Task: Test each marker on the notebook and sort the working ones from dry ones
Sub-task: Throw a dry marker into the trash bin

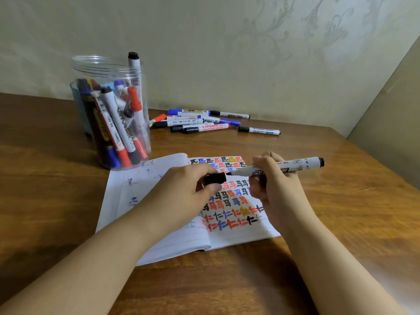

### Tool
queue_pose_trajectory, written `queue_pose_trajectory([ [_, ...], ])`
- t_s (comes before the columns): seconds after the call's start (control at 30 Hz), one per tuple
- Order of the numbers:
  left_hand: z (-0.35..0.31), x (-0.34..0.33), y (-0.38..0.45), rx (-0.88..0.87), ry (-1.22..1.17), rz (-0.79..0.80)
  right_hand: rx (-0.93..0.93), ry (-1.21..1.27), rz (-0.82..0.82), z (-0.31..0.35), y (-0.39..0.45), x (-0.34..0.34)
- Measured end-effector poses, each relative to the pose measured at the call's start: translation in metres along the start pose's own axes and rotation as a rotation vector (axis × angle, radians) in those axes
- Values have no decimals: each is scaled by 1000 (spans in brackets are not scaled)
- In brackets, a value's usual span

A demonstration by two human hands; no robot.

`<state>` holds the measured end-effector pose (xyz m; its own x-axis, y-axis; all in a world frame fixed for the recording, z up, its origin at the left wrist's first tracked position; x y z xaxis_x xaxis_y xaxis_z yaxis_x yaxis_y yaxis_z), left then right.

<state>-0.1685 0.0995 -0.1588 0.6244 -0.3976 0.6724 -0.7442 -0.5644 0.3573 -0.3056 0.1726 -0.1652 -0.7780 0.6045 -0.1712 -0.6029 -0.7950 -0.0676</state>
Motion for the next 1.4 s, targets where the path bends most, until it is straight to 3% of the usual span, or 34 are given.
queue_pose_trajectory([
  [0.27, -22, -4, -3, -149, 83, 47, 68, -116, 148, 0, -5, -16],
  [0.53, -51, -6, -9, -439, 431, -76, -18, 168, 187, -12, -10, -24],
  [0.8, -50, -10, -11, -478, 494, -42, -53, 258, 190, -18, -17, -29],
  [0.9, -44, -10, -7, -420, 456, -12, -80, 202, 168, -23, -13, -27],
  [1.03, -21, 11, 4, -154, 327, -12, -74, 71, 180, -14, -15, -29],
  [1.17, -21, 61, -10, -58, 318, -32, -94, 134, 171, 6, -26, -34],
  [1.27, -27, 114, -67, -1, 386, -126, -31, 40, 373, 25, -54, -79],
  [1.4, -18, 182, -192, 157, 489, -345, 92, -283, 754, 18, -128, -179],
])
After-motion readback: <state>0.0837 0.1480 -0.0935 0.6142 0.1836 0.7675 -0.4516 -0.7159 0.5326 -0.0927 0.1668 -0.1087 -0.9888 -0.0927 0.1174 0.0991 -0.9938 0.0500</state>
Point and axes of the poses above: each hand's wrist, its own y-axis towards the middle knuckle, its own x-axis out of the back of the hand, z = x × y, the point moved 9 cm from there along y, towards the middle knuckle, and after that the axes turned 7 degrees about -x, right-handed, at the moved point
